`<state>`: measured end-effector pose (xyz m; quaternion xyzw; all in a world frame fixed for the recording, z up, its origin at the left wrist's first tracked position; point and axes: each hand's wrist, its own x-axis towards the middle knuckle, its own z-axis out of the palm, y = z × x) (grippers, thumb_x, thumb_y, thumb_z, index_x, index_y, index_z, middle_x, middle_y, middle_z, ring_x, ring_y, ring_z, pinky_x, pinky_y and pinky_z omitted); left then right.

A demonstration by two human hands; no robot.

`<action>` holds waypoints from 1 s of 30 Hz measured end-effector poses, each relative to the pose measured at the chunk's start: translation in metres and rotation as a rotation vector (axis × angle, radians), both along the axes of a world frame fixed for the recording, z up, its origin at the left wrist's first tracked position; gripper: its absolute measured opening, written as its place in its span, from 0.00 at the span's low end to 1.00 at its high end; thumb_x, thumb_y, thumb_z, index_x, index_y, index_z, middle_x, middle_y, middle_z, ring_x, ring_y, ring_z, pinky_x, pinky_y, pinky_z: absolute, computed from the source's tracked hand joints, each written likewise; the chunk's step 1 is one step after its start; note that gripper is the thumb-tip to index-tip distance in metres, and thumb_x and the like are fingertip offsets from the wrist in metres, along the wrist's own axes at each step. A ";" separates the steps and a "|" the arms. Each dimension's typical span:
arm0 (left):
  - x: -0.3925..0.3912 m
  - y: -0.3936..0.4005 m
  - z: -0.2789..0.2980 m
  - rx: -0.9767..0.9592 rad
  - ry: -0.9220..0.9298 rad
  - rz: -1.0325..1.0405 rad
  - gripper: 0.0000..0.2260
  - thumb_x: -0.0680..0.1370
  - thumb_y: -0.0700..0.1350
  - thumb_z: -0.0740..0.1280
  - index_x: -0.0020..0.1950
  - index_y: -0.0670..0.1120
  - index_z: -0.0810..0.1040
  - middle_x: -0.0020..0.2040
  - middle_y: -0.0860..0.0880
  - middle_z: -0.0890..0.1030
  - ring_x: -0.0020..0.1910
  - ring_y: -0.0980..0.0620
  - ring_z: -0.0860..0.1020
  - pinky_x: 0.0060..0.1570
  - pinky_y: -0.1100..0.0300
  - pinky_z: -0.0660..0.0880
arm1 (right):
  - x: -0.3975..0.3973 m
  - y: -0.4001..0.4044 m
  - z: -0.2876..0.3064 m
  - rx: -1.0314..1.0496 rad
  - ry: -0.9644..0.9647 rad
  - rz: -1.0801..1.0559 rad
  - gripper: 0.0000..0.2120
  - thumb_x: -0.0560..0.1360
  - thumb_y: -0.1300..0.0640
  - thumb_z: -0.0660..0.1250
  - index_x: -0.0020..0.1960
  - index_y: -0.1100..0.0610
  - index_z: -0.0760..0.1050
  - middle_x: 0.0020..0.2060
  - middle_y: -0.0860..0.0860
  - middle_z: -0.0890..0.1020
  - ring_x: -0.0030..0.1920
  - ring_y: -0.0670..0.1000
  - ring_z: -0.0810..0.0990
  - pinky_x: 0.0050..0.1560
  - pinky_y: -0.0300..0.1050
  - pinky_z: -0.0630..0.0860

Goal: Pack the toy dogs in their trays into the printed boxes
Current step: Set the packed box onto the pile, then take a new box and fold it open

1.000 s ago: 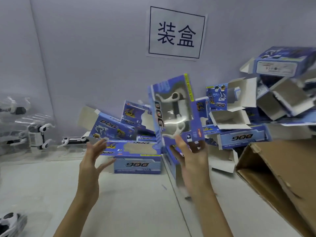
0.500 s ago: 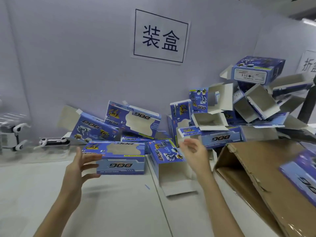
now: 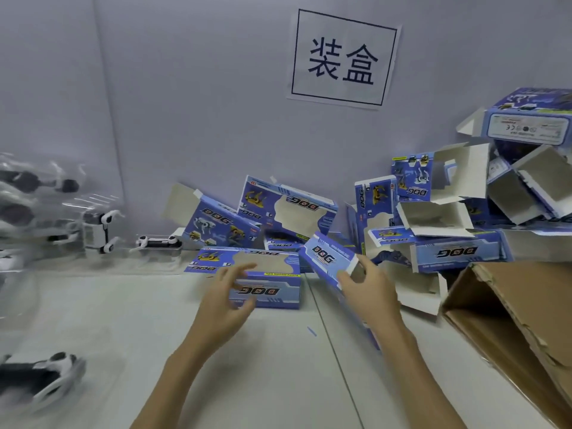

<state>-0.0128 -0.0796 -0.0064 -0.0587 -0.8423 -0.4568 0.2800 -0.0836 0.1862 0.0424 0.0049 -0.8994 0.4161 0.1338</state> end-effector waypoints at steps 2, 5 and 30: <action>0.001 0.015 -0.003 -0.337 0.012 -0.037 0.44 0.75 0.44 0.78 0.80 0.68 0.56 0.78 0.59 0.59 0.70 0.56 0.69 0.61 0.60 0.76 | 0.004 0.006 0.022 -0.149 -0.095 0.118 0.09 0.78 0.47 0.69 0.58 0.45 0.78 0.54 0.48 0.82 0.53 0.54 0.79 0.57 0.53 0.78; 0.002 0.042 -0.008 -0.495 0.120 -0.084 0.52 0.74 0.53 0.80 0.83 0.67 0.45 0.84 0.59 0.41 0.82 0.52 0.55 0.75 0.51 0.68 | 0.018 0.001 0.049 -0.100 -0.204 0.241 0.11 0.79 0.39 0.68 0.51 0.46 0.76 0.46 0.42 0.77 0.46 0.45 0.76 0.44 0.44 0.72; 0.005 0.048 0.024 0.633 0.204 -0.006 0.18 0.76 0.60 0.76 0.60 0.57 0.74 0.47 0.48 0.82 0.46 0.53 0.83 0.48 0.64 0.77 | 0.043 -0.051 0.011 -0.259 0.596 0.753 0.45 0.75 0.33 0.72 0.84 0.40 0.54 0.82 0.41 0.59 0.81 0.47 0.61 0.66 0.31 0.72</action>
